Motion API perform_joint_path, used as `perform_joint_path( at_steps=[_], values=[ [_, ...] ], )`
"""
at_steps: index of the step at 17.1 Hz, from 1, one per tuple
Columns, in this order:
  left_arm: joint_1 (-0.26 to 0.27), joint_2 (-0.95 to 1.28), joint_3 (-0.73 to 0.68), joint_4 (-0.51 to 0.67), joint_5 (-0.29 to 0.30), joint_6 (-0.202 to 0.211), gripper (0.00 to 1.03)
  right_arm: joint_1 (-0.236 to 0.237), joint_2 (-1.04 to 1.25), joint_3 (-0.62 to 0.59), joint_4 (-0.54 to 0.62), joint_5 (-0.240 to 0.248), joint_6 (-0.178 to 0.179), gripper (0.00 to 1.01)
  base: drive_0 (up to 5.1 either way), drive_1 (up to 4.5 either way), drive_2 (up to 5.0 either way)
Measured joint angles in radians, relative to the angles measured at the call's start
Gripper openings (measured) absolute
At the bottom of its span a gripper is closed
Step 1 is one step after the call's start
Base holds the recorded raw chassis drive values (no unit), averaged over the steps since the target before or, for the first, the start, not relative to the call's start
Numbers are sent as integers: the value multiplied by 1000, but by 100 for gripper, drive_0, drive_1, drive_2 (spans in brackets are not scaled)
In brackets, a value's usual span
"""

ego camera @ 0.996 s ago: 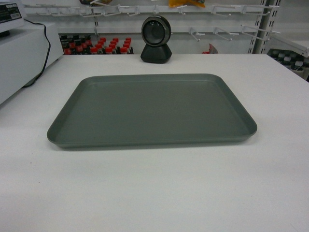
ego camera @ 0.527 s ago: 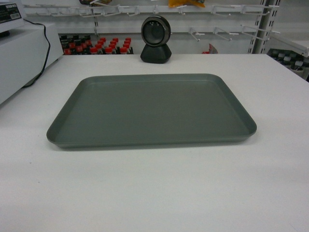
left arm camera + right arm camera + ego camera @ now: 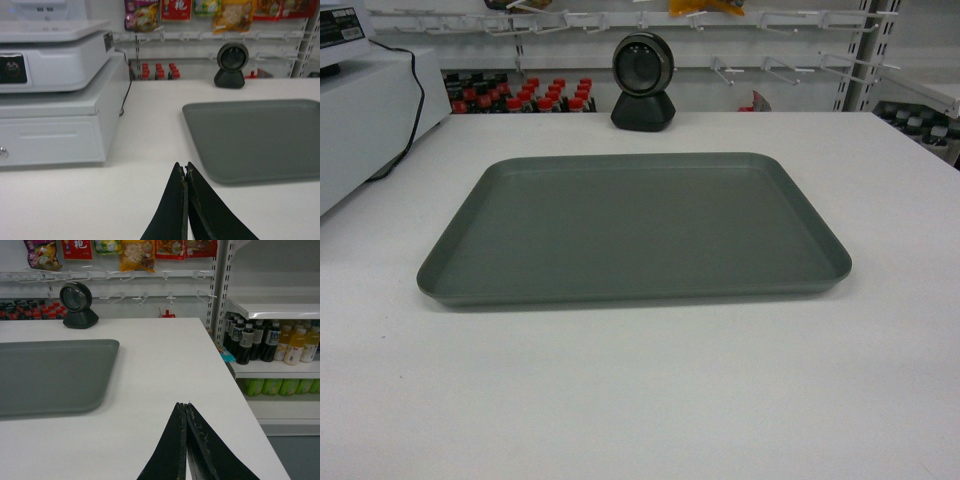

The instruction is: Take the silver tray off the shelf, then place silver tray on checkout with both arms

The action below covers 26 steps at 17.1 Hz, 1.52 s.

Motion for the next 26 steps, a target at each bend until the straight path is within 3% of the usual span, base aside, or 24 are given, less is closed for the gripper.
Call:
perform_joint_path(
  at_steps=[1,2,9,10,18,19,22,26],
  values=[
    [0,-89,0,-134,1,0,1,0,-50,1,-79,0,0,2,0,0,0],
    [0,-154,0,-166,-3,1,1,0,-141,1,-182,0,0,2,0,0,0],
    [0,-153,0,-163,0,2,1,0,-169,1,-179,0,0,2,0,0,0],
    [0,-153,0,-163,0,1,2,0,-169,1,-179,0,-1,9,0,0,0],
    [0,-153,0,-163,0,1,92,0,-169,1,-179,0,0,99,0,0,0],
    [0,-153,0,-163,0,3,100,0,-169,1,-179,0,0,98,0,0,0],
    [0,-153,0,-163,0,4,98,0,-169,1,-178,0,0,98,0,0,0],
    [0,-153,0,-163,0,4,98,0,-169,1,-179,0,0,98,5,-416,426]
  ],
)
